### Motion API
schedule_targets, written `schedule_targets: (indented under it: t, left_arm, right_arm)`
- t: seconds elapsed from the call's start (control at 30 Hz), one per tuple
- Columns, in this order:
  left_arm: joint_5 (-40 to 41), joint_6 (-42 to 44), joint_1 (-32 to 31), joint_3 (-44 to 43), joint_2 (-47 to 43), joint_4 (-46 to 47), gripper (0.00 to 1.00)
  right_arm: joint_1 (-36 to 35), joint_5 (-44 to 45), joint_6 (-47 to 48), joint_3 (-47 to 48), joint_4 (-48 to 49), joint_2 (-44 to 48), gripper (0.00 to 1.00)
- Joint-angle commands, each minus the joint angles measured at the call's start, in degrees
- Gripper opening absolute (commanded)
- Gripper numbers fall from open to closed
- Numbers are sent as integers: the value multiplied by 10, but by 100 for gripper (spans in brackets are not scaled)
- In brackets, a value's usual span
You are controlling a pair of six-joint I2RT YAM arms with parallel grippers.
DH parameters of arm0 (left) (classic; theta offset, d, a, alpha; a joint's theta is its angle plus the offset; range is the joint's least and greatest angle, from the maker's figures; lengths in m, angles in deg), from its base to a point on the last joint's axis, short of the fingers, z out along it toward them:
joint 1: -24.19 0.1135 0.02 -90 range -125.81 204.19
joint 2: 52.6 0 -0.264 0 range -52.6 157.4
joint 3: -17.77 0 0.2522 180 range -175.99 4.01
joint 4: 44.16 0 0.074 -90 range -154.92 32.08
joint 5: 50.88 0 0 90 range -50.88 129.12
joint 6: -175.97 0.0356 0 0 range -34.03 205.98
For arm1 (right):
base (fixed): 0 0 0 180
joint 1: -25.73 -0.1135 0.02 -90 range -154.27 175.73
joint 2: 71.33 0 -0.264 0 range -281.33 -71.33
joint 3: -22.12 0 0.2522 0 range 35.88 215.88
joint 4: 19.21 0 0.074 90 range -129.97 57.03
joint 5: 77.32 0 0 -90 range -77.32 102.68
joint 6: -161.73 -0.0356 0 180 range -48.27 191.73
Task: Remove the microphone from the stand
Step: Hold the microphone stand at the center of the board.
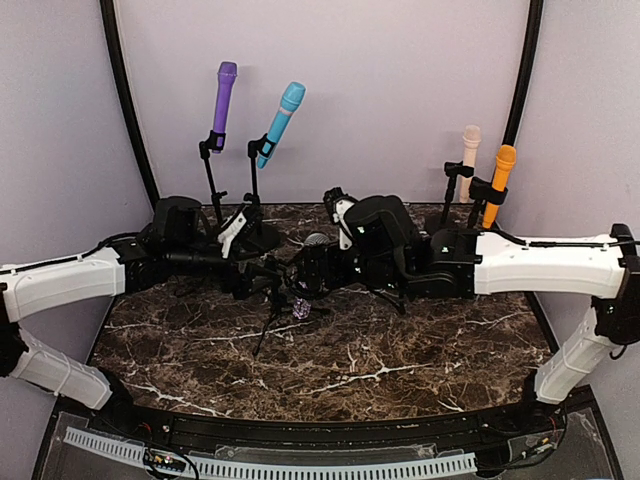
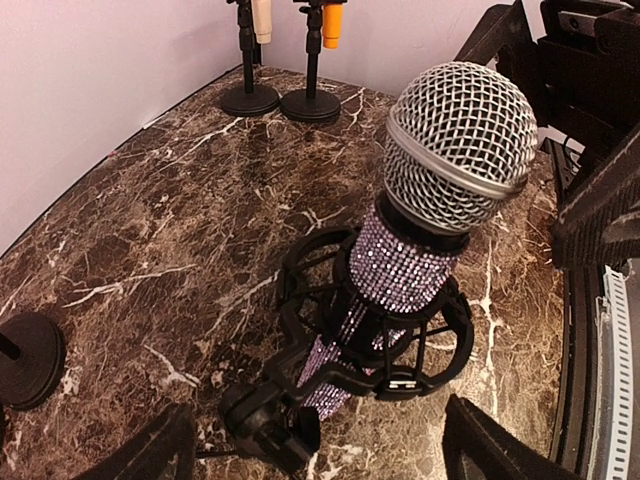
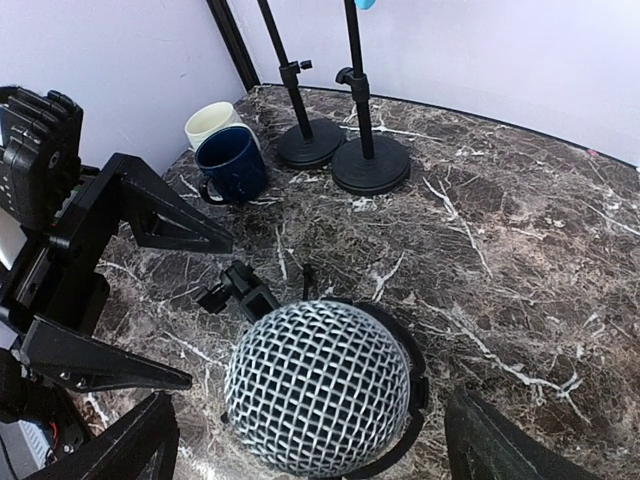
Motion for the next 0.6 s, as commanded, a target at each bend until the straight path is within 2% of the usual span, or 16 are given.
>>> schedule_targets:
  t: [0.0,0.1,0.2,0.33,0.57]
  left_arm:
    - [-17,14,-3,-34,23,-6,86]
    - [-30,6,-3,-36,28,-12,86]
    - [-28,-13,-3,-33,28,15,85]
    - [-18,-14,-1,-37,36,10,77]
    - [-16,-28,3,-36,45,22,61]
  right_arm:
    - [-2,33,7,36,13,-23,92]
    - [-2,43,5,47,11,-37,88]
    - [-2,54,4,52,12,-46,79]
    - [-2,58,4,54,15,-53,70]
    - [-2,63,6,52,22,-58,48]
